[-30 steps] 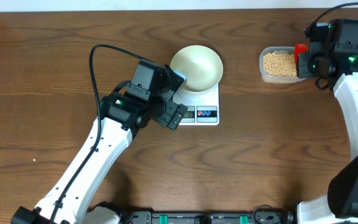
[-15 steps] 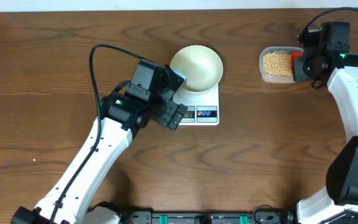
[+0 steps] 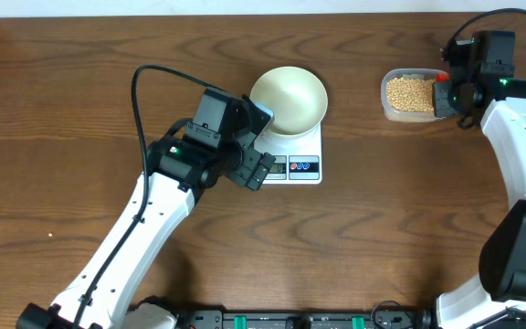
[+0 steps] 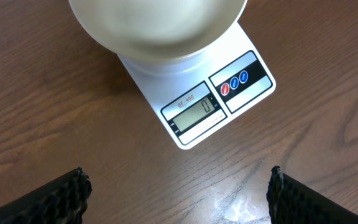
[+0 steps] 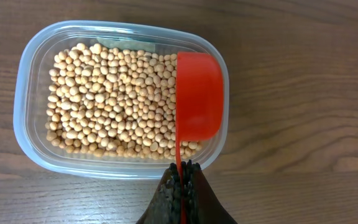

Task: Scoop item into bowl and weigh 50g on scale
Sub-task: 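Move the red scoop with the right gripper over the chickpea tub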

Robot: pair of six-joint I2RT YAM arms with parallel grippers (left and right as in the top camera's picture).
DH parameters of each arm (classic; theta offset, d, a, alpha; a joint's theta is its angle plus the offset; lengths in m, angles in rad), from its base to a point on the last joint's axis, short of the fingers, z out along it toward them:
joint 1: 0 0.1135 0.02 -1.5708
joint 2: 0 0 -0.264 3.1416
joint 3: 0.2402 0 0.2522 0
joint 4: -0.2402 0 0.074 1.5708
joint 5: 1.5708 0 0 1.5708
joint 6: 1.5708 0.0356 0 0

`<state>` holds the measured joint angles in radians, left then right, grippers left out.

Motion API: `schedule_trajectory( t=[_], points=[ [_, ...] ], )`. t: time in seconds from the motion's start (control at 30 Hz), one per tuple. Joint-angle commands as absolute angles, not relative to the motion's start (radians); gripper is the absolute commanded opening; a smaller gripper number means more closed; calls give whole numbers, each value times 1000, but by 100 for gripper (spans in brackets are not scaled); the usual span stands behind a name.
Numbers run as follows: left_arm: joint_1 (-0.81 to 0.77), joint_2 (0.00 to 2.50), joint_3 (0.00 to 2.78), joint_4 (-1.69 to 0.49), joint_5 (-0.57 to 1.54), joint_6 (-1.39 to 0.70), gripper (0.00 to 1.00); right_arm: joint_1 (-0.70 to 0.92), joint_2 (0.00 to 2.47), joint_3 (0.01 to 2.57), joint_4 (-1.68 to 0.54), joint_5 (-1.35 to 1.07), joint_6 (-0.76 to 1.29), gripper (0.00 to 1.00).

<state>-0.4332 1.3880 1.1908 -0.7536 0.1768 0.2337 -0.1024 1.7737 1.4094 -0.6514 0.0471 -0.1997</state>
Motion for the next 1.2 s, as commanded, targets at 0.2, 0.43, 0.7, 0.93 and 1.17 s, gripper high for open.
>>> schedule_trajectory(
  t=[0.2, 0.43, 0.7, 0.93, 1.17],
  points=[
    [-432, 1394, 1193, -754, 167, 235, 93, -110, 1786, 1411, -644, 60, -145, 1],
    [-432, 1394, 1193, -754, 167, 235, 93, -110, 1786, 1411, -645, 52, -134, 1],
    [-432, 1394, 1193, -754, 167, 235, 93, -111, 1786, 1411, -646, 45, -114, 1],
    [-432, 1394, 1193, -754, 167, 235, 93, -111, 1786, 1411, -646, 8, -90, 1],
    [-432, 1394, 1193, -754, 167, 235, 93, -111, 1797, 1410, -647, 7, -73, 1]
  ],
)
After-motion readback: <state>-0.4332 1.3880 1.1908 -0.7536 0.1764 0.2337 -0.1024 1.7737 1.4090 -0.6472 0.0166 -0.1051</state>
